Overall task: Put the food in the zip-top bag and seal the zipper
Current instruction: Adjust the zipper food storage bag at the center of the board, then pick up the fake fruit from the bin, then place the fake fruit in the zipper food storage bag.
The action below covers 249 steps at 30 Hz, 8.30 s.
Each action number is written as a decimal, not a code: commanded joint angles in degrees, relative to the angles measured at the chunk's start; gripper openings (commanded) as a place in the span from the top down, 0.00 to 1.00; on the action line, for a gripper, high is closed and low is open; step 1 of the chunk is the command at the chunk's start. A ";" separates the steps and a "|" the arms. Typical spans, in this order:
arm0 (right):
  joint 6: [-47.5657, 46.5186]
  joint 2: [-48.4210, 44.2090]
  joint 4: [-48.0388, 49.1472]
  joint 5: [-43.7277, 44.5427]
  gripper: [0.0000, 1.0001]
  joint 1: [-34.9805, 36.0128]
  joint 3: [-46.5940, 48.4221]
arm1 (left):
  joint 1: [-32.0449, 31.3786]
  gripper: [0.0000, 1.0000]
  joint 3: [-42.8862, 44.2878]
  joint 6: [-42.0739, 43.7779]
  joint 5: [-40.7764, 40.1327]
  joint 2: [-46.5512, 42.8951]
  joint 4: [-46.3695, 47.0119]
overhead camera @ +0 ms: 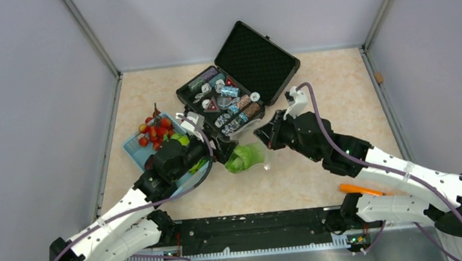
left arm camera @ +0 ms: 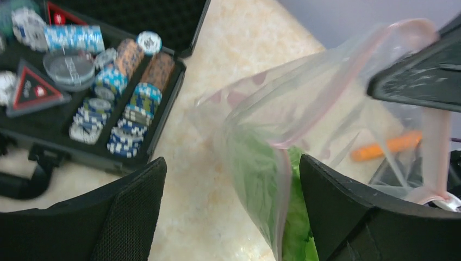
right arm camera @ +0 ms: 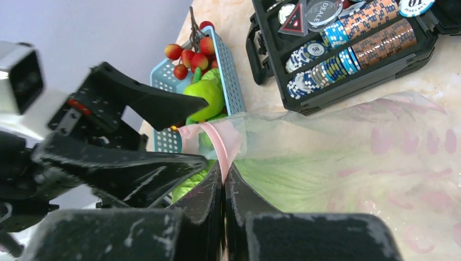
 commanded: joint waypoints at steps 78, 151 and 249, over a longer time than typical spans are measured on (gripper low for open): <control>-21.18 -0.46 -1.88 8.79 1.00 -0.54 0.14 | 1.34 1.00 21.49 -3.57 -1.27 26.21 -4.21; -9.67 5.68 0.17 7.87 1.00 0.25 -0.78 | 26.92 0.01 2.01 -10.27 -12.18 8.49 -24.41; -6.41 6.54 9.39 -2.41 1.00 0.06 -0.87 | 1.56 0.63 -0.03 -10.39 9.80 3.93 6.57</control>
